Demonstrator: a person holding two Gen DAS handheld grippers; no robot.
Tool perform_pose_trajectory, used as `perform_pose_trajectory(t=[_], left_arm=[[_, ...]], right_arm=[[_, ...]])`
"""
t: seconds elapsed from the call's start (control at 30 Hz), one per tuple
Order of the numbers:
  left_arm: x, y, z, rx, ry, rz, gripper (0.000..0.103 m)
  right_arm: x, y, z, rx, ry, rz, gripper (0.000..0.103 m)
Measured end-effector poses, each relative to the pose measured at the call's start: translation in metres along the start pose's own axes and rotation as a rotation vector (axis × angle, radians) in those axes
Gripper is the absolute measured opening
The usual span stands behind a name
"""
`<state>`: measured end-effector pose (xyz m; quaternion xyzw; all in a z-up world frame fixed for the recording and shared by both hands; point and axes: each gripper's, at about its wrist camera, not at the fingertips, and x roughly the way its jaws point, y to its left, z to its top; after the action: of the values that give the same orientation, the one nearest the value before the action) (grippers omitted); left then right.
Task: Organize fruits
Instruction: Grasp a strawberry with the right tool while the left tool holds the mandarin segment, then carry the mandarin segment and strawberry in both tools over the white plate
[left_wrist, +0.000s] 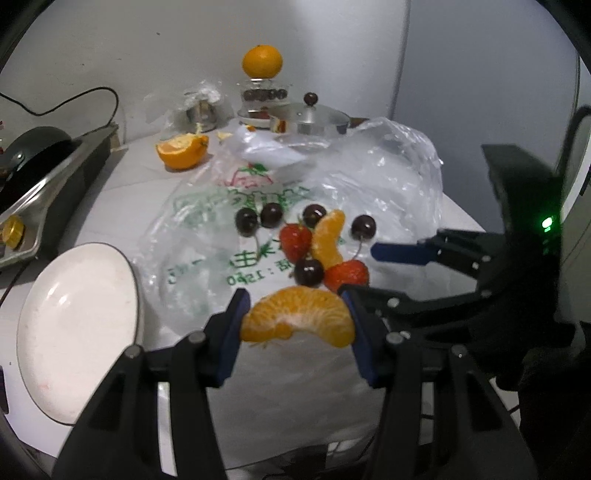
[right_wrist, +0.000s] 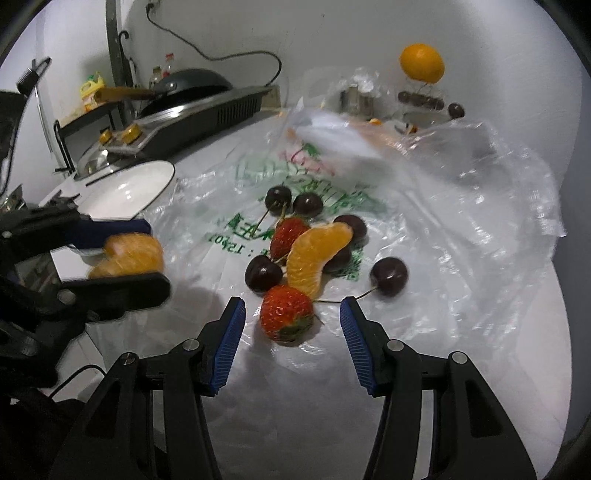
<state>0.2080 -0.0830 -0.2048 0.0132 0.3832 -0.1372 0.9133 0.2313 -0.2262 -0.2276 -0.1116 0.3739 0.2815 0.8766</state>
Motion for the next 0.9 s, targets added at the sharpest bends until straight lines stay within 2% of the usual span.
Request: perform_pose_trajectory(t=[0.1,0.2,0.47,0.9], left_arm=[[-0.005,0.007,0.0,-0.005,-0.009,0.009,0.052],[-0.009,0.014,0.001,-0.011,-0.019,0.017,0.052],[-0.025,0.03,-0.003,-0.027,-0.047,0.034,0.052],[-0.053,0.054,-0.008,-0.053,-0.091,0.059,0.052]], right_arm=[[0.008,0.002,0.001,0.004,0.023,-0.007,0.04],[0.013,0.004,0.002,0.008,0.038,-0.02,0.035],[0.006,0.007,0.005,0.005,0.037,-0.05,0.034],[-0.024,0.021,0.025,-0.029,-0.018,-0.106,0.034]])
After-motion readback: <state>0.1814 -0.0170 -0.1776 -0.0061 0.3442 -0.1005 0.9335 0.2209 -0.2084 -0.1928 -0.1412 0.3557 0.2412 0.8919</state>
